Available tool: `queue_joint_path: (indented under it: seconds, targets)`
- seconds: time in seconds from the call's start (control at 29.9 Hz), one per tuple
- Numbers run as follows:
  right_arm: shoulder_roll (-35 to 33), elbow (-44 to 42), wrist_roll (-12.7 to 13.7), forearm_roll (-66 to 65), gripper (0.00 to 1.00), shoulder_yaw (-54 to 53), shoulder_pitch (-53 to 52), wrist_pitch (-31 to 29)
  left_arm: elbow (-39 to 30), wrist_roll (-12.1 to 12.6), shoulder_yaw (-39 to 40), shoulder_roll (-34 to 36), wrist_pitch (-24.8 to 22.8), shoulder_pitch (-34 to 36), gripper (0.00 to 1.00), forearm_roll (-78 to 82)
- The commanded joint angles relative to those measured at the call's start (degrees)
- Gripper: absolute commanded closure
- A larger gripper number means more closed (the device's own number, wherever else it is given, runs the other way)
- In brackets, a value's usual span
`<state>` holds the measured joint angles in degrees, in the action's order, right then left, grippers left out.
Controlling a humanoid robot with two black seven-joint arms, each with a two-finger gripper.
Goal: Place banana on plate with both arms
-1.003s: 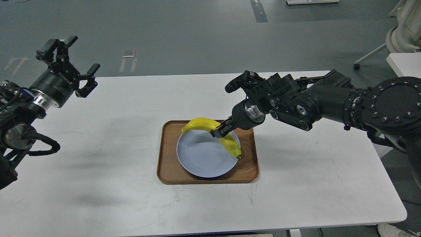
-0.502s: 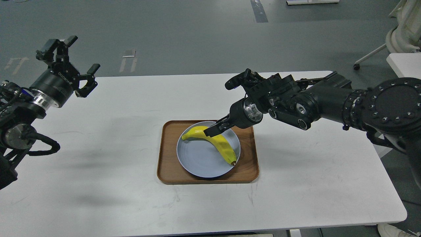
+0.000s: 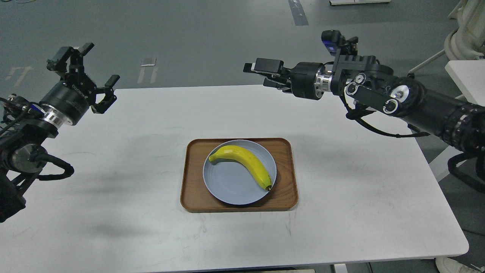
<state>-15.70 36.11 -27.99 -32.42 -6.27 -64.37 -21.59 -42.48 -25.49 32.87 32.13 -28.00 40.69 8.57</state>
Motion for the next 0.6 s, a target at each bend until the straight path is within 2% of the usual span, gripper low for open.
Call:
queue_joint_path:
  seconds: [0.0, 0.2, 0.57]
  targets:
    - [-1.2, -0.1, 0.0, 2.8, 0.0, -11.9, 8.4, 0.1, 0.3, 0.0, 0.0, -1.8, 0.0, 0.0, 0.02, 0.0]
    - [-0.7, -0.3, 0.0, 9.0, 0.0, -18.9, 16.6, 0.1, 1.7, 0.0, -0.1, -4.7, 0.0, -0.1, 0.02, 0.1]
    - [-0.1, -0.4, 0.0, 10.4, 0.0, -23.1, 21.6, 0.0, 4.3, 0.1, -0.3, -9.3, 0.0, -0.3, 0.02, 0.6]
